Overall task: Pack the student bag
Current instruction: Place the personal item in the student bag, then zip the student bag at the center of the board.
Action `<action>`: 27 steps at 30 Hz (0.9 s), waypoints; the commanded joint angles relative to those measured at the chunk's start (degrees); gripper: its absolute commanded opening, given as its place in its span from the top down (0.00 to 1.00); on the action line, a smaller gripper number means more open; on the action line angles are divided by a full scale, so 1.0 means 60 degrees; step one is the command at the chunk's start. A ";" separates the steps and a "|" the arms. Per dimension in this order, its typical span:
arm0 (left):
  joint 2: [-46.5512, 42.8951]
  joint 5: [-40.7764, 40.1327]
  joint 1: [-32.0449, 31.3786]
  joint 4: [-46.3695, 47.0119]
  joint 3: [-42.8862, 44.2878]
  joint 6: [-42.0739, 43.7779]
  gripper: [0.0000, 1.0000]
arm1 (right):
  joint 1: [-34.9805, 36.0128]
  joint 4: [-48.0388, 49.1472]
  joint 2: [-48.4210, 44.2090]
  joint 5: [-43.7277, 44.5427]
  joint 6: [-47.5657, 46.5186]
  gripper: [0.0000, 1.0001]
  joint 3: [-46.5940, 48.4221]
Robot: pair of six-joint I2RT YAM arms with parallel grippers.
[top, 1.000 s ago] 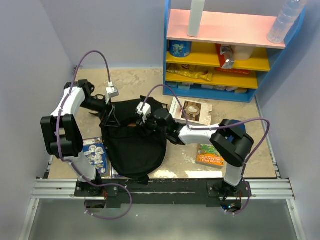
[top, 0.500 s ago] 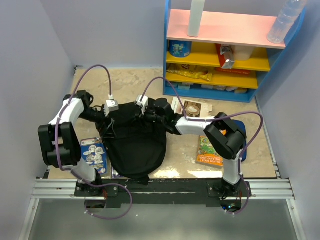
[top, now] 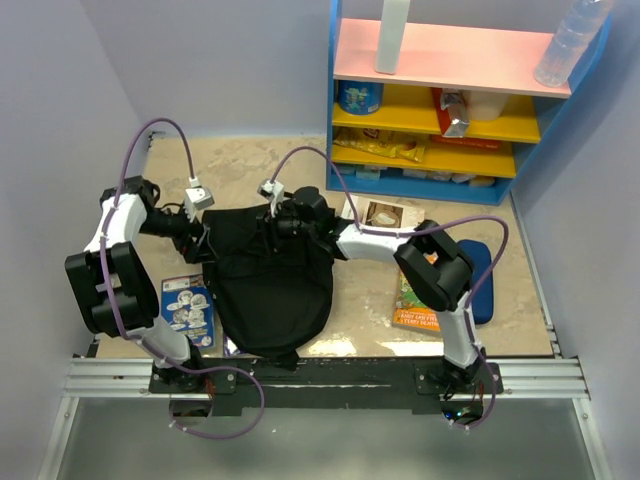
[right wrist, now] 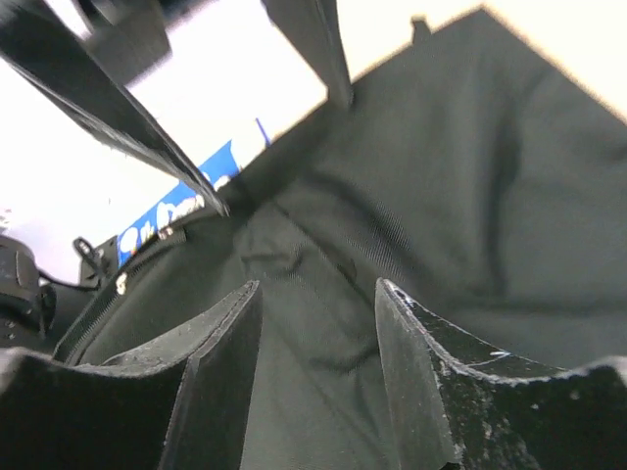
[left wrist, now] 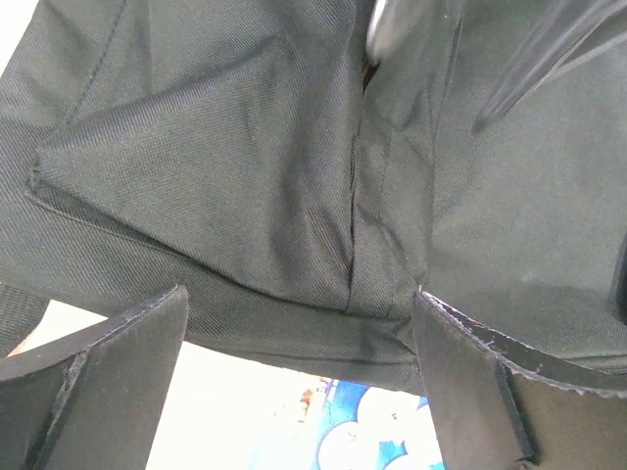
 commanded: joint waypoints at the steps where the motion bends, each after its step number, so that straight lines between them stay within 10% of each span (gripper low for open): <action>1: -0.0043 0.0657 -0.0045 0.0794 0.0078 -0.0241 0.00 | 0.0096 0.0034 0.0444 -0.0480 0.1058 0.49 0.0286; 27: -0.0293 0.0144 -0.0060 0.2482 -0.1050 -0.1181 0.00 | 0.0213 0.1587 0.1544 0.0530 0.2729 0.59 0.0755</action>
